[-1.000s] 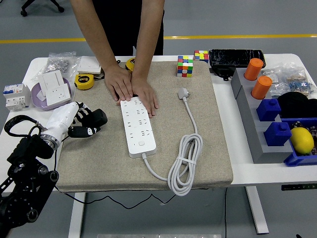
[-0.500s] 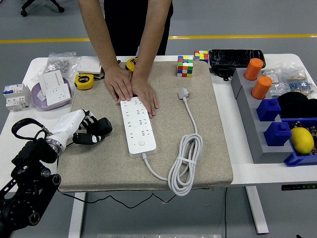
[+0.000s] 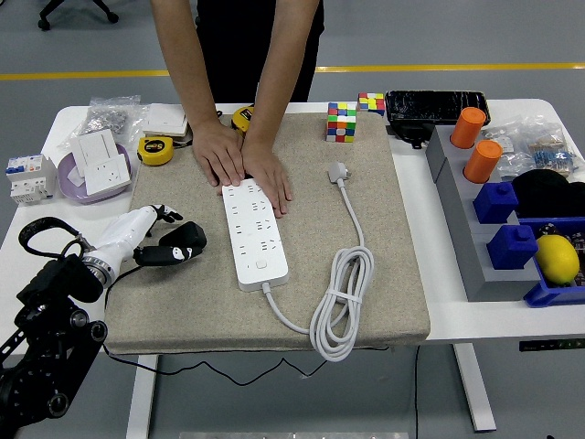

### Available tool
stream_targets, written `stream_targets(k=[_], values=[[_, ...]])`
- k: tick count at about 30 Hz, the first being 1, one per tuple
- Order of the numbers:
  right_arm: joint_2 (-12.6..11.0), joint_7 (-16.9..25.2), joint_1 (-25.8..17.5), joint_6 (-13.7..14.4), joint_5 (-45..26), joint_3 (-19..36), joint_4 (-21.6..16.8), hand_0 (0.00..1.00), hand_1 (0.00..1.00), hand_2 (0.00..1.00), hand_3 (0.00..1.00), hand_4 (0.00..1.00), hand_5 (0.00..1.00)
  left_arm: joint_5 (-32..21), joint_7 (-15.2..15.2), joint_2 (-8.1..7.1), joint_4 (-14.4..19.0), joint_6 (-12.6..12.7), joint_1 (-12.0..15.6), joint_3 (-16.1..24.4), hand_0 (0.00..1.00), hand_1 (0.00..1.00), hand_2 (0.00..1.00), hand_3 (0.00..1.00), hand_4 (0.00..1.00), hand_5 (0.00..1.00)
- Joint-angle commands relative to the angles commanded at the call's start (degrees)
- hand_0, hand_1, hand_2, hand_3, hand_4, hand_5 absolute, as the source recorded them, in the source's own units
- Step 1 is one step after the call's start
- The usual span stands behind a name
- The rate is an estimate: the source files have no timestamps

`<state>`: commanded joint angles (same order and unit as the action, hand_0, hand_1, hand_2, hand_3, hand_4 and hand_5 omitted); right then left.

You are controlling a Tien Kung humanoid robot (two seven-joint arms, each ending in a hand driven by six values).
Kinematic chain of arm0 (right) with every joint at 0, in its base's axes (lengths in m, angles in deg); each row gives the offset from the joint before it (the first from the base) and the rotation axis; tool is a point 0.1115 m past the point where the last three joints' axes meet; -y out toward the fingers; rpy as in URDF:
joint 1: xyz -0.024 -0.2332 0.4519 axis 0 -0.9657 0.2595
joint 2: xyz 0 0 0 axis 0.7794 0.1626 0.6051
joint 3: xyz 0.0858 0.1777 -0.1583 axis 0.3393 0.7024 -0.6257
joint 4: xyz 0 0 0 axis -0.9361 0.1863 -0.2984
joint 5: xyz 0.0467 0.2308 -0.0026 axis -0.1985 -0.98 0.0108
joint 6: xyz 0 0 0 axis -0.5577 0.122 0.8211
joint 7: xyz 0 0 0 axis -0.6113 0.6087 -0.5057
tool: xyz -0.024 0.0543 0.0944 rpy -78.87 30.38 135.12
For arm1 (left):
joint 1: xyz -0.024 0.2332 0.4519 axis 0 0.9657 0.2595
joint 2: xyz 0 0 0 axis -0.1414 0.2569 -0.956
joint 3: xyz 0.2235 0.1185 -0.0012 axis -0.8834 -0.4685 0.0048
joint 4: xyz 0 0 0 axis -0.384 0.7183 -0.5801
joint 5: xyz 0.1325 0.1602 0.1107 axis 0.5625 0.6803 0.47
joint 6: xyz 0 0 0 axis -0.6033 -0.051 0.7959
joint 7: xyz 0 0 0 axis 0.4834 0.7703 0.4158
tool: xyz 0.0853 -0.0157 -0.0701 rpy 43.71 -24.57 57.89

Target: Pick up the plug,place it near the board,insert it into the board,press the button

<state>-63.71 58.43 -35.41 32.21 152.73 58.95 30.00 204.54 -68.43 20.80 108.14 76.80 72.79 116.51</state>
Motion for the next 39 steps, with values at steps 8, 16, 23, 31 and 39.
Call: stream_targets(k=[8,16,23,31,39], values=[[0.0,0.0,0.0,0.1,-0.2,-0.1,0.0,0.952,0.893,0.846,0.869,0.998,0.943,-8.6,-2.5,1.24,3.0,1.6,1.5,2.9,0.906,0.923,0.844,0.837,0.998,0.998],[0.3,0.0,-0.1,0.0,-0.2,0.0,0.0,0.952,0.893,0.846,0.869,0.998,0.941,-28.0,-6.8,3.98,3.0,8.2,3.9,4.1,0.877,0.881,0.825,0.822,0.998,0.998],[0.4,0.1,-0.1,0.1,-0.5,-0.1,0.0,0.952,0.892,0.846,0.869,0.998,0.938,-44.7,-8.8,5.31,5.0,8.9,5.6,4.7,0.842,0.844,0.799,0.799,0.998,0.998],[0.5,0.1,0.1,0.1,-0.6,-0.2,0.0,0.953,0.891,0.845,0.868,0.998,0.937,-63.8,-8.8,5.74,6.2,8.7,6.2,5.5,0.816,0.825,0.782,0.781,0.998,0.998],[0.6,0.0,0.0,0.0,-0.1,0.2,0.0,0.953,0.891,0.845,0.868,0.998,0.936,-65.2,-8.5,6.0,6.7,8.6,6.6,5.8,0.771,0.778,0.747,0.765,0.998,0.998]])
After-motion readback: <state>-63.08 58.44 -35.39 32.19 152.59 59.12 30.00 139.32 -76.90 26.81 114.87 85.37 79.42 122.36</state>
